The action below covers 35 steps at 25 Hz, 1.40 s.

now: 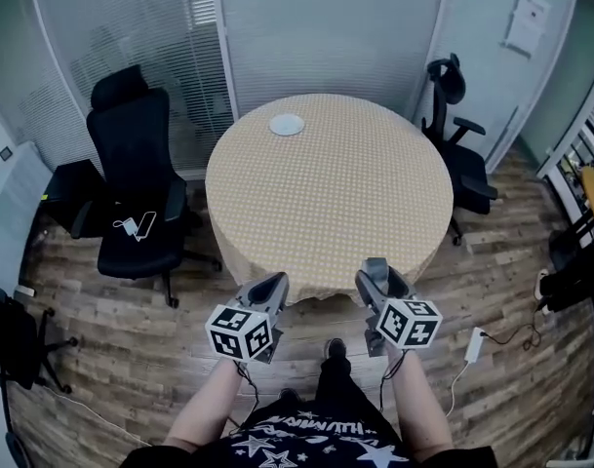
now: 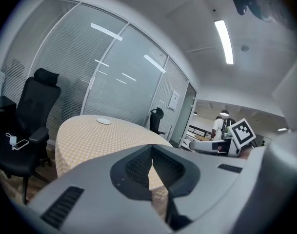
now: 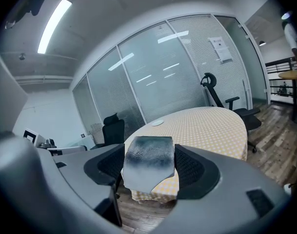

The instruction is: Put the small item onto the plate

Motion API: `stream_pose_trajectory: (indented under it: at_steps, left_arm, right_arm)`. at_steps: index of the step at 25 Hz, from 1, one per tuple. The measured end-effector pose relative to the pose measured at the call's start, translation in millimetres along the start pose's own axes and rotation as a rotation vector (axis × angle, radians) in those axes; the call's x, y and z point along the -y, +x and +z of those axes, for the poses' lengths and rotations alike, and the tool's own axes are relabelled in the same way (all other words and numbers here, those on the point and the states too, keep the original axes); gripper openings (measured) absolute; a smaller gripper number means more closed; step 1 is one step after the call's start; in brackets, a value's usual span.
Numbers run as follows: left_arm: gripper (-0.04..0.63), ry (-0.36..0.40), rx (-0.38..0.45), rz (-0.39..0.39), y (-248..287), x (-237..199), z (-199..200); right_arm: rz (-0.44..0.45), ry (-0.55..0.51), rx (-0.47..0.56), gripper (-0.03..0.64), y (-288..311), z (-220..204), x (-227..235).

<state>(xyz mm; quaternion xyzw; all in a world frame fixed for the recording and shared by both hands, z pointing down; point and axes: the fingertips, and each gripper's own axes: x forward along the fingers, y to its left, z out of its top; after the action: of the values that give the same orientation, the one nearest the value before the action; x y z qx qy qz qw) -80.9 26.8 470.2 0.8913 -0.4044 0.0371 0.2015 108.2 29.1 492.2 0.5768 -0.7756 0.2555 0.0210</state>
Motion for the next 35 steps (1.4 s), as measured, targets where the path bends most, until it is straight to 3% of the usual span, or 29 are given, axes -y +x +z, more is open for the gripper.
stream_pose_trajectory:
  at_steps: [19, 26, 35]
  left_arm:
    - [0.008, 0.006, 0.046, 0.16, 149, -24, 64]
    - [0.008, 0.017, 0.029, 0.21, 172, -30, 67]
    - [0.008, 0.028, 0.037, 0.236, 176, -66, 85]
  right_arm:
    - [0.139, 0.01, -0.038, 0.319, 119, 89, 106]
    - [0.185, 0.047, -0.07, 0.32, 153, 97, 131]
    - [0.204, 0.052, -0.073, 0.319, 198, 112, 121]
